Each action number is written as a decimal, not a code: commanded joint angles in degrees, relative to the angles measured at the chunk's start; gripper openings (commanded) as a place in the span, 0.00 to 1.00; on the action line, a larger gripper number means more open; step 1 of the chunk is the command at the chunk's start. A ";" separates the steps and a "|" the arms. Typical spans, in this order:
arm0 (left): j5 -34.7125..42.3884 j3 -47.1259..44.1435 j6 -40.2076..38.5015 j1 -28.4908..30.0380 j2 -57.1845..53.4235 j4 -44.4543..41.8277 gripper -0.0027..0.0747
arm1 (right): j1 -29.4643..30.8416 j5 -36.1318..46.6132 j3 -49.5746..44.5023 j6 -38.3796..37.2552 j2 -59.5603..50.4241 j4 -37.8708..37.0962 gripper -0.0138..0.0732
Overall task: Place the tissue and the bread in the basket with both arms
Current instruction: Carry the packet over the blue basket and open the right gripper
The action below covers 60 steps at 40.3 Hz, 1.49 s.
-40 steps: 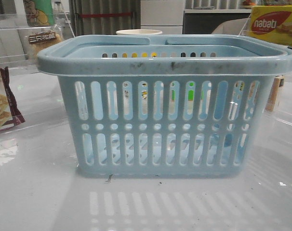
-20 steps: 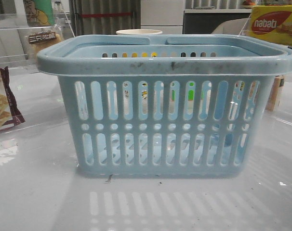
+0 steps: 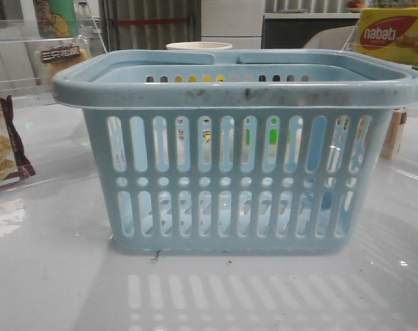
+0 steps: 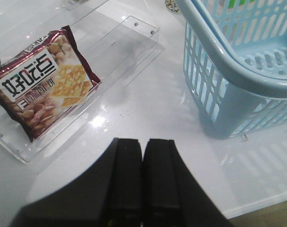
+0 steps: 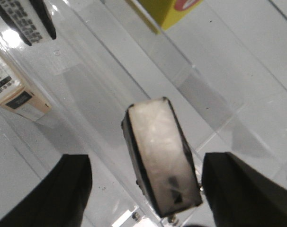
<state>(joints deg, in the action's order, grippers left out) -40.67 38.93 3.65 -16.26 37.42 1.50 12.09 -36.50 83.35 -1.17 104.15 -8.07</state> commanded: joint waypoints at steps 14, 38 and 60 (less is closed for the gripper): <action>4.55 1.76 -0.43 -0.58 0.36 0.25 0.15 | 0.29 4.08 2.02 0.22 -2.69 -0.69 0.40; 4.55 1.76 -0.43 -0.58 0.36 0.25 0.15 | -5.59 -1.43 2.76 0.22 -20.30 4.23 0.39; 4.55 1.76 -0.43 -0.58 0.36 0.25 0.15 | -36.26 -3.07 -2.43 0.22 -21.30 10.69 0.39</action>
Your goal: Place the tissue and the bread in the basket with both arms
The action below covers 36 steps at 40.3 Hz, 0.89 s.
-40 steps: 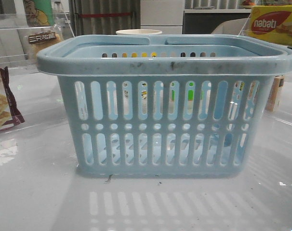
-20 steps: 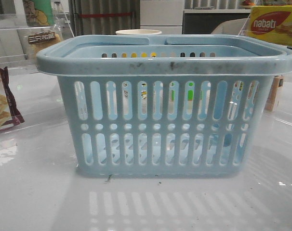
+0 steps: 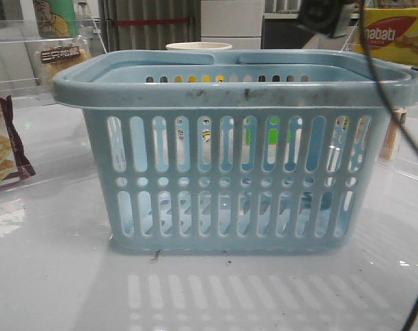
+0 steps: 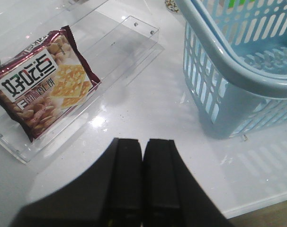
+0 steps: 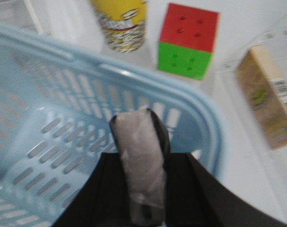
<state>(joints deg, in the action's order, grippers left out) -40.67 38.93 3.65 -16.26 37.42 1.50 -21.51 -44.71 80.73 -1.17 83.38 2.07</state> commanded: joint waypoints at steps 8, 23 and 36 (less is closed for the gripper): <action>4.55 1.76 -0.43 -0.58 0.36 0.25 0.15 | -4.65 7.76 -0.60 0.22 4.80 0.42 0.67; 4.55 1.76 -0.43 -0.58 0.36 0.25 0.15 | -4.65 9.55 -1.85 2.45 2.07 -0.90 0.81; 4.55 1.76 -0.43 -0.58 0.36 0.25 0.15 | -4.65 13.32 -17.69 4.89 -19.72 -1.59 0.81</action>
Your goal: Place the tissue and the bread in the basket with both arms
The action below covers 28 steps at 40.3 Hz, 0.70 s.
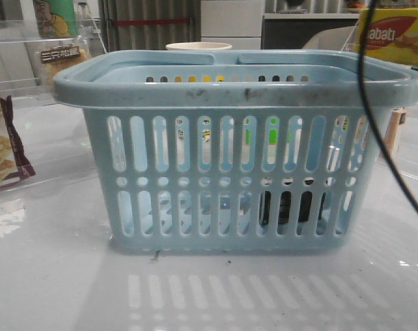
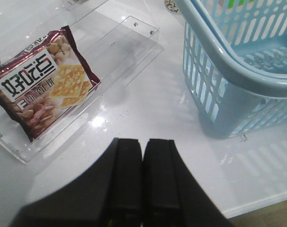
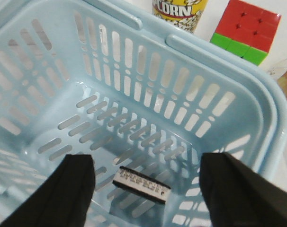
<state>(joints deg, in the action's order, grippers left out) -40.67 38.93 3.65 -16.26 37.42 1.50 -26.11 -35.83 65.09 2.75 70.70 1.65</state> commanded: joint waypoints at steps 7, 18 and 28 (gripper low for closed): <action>4.55 1.76 -0.43 -0.58 0.36 0.25 0.15 | -0.05 3.28 -9.30 0.97 -17.36 -2.04 0.81; 4.55 1.76 -0.43 -0.58 0.36 0.25 0.15 | -0.05 1.56 -16.98 0.97 -27.75 -2.36 0.81; 4.55 1.76 -0.43 -0.58 0.36 0.25 0.15 | -0.05 0.10 -17.23 0.97 -28.61 -2.36 0.81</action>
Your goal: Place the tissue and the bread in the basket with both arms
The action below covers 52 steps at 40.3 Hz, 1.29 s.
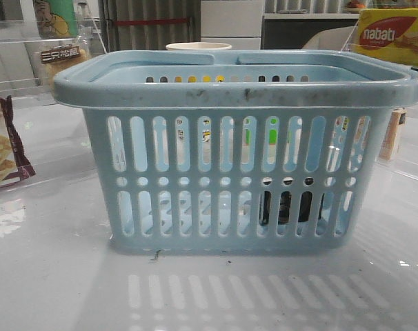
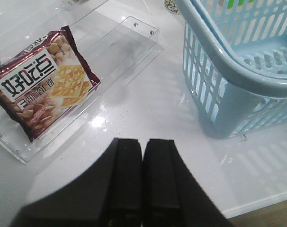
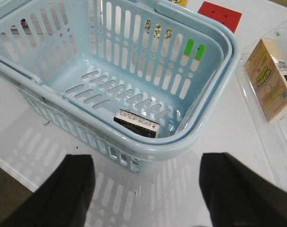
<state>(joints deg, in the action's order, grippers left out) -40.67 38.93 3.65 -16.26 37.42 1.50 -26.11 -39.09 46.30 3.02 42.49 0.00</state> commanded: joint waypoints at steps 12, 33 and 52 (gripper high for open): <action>4.70 1.76 -0.43 -0.58 0.36 0.33 0.15 | -0.05 3.37 1.56 0.69 -0.39 -0.71 0.81; 9.28 1.76 -0.43 -0.58 0.67 1.08 0.20 | -0.05 3.37 1.56 0.69 -0.39 -0.71 0.81; 12.26 9.95 -0.64 -0.32 19.42 -1.50 0.83 | -0.05 3.37 1.56 0.69 -0.39 -0.71 0.81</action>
<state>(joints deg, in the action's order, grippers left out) -33.40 44.45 3.65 -16.26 53.87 1.23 -26.11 -39.63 46.30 3.22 42.49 0.00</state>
